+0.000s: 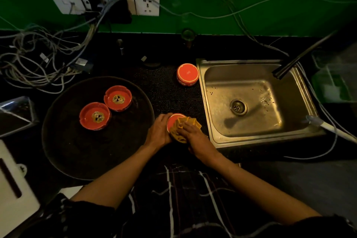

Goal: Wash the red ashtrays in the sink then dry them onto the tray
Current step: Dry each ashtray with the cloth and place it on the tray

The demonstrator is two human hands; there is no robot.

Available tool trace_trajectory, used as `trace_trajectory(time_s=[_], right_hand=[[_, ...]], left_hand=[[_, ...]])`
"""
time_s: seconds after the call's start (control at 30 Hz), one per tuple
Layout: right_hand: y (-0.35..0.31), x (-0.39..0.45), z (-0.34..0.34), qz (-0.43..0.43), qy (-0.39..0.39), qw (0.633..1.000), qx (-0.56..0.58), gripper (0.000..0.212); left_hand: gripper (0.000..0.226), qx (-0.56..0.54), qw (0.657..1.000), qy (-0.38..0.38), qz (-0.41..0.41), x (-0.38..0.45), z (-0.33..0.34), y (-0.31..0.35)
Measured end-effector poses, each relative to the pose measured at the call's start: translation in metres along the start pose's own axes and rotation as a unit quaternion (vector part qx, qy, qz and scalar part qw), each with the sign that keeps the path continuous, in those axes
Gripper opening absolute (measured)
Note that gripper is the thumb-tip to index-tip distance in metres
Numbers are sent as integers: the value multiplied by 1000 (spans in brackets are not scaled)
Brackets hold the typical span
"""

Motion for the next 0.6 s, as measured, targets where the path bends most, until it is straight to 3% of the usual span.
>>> trace_trajectory(time_s=[0.27, 0.4, 0.6], right_hand=[[26, 4, -28, 23, 23, 999, 13, 72], [20, 31, -32, 59, 40, 997, 13, 85], [-5, 49, -11, 74, 43, 996, -16, 82]], left_hand=[[105, 33, 999, -41, 10, 6, 2, -2], [103, 53, 998, -36, 5, 8, -1, 2], [99, 52, 998, -42, -8, 9, 2, -2]])
Point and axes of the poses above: each hand's wrist, its own x-axis towards the middle knuckle, its own z-axis out of the palm, y = z × x, the point moved 8 cm from there along x, towards the middle knuckle, and after that the axes turned 9 degrees about x, right-handed, at the moved point
